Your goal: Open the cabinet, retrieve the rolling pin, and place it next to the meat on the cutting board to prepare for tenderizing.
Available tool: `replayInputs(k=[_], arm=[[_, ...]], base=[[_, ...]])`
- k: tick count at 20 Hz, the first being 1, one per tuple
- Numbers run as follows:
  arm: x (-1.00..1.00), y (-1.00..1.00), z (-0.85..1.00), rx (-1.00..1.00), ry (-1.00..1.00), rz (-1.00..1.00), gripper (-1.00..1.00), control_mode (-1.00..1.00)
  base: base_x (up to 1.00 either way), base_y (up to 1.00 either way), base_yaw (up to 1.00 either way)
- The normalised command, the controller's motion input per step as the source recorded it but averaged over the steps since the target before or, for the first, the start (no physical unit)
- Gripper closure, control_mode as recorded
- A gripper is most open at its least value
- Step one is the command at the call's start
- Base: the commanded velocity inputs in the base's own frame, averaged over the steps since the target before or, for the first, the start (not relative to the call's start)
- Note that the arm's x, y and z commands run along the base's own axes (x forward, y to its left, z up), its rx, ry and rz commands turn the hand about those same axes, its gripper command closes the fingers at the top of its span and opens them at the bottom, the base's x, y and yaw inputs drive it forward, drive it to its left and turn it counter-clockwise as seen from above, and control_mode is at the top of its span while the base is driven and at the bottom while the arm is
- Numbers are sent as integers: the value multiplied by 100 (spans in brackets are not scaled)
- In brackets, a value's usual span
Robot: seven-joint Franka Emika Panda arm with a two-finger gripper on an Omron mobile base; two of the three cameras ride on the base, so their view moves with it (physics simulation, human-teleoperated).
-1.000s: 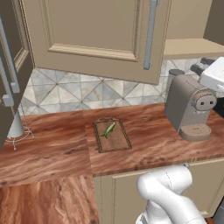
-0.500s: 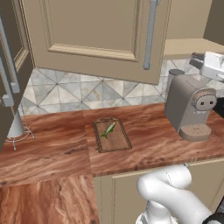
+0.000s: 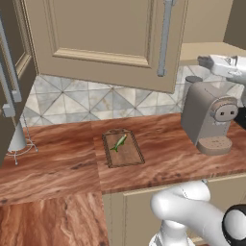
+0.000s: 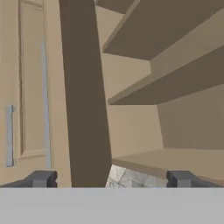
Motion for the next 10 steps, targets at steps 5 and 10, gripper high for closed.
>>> replayInputs(k=[5, 10], arm=[[43, 32, -9, -3, 5, 2, -100, -100], [39, 27, -13, -3, 2, 1, -100, -100]], base=[[0, 0, 0], [0, 0, 0]])
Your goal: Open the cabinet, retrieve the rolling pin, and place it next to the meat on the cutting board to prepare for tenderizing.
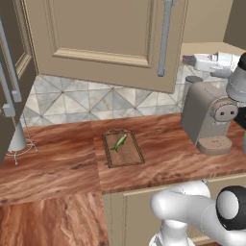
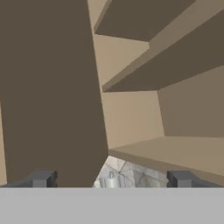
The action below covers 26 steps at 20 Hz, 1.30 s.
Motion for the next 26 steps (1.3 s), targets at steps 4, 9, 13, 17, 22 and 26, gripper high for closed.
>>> replayInputs(k=[4, 9, 13, 17, 22, 26], arm=[[29, 26, -14, -3, 0, 3, -100, -100], [4, 42, -13, -3, 0, 8, -100, -100], [-2, 61, -13, -5, 0, 14, -100, -100], [-14, 71, -16, -7, -1, 18, -100, -100], [-27, 80, -17, -9, -4, 20, -100, -100], [-33, 84, -16, -8, -5, 20, -100, -100]], base=[[0, 0, 0], [0, 0, 0], [0, 0, 0], [0, 0, 0], [0, 0, 0], [0, 0, 0]])
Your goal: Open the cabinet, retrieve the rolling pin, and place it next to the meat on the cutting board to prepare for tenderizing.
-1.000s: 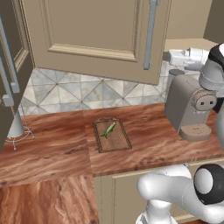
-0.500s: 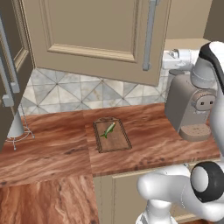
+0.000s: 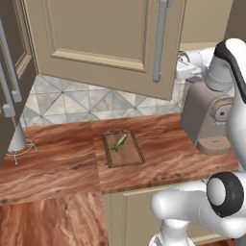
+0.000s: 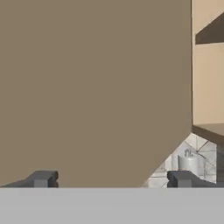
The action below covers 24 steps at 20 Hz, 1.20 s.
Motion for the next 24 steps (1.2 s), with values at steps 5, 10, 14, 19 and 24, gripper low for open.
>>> replayInputs(k=[5, 10, 14, 19, 24], arm=[[-56, 82, -19, -4, -13, 14, -100, -100], [-74, 68, -8, 0, -21, 1, -100, -100], [-26, 70, 0, -2, -13, -4, -100, -100], [-3, 77, 0, -2, -8, -7, -100, -100], [0, 78, 0, 0, -3, -6, -100, -100]], base=[[0, 0, 0], [0, 0, 0], [0, 0, 0], [0, 0, 0], [0, 0, 0]])
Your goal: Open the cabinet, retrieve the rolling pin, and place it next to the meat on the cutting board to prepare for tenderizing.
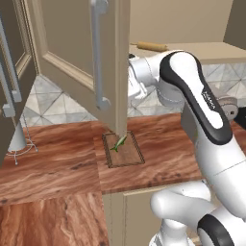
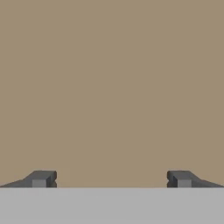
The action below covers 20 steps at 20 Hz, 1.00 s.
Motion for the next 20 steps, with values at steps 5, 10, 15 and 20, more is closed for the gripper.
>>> replayInputs(k=[5, 10, 15, 20], arm=[[0, 76, 0, 0, -1, -6, -100, -100], [0, 68, 0, -1, -1, -6, -100, -100], [0, 12, 0, -3, 0, 0, -100, -100], [0, -38, 0, -1, -7, -3, -100, -100]], base=[[0, 0, 0], [0, 0, 0], [0, 0, 0], [0, 0, 0]])
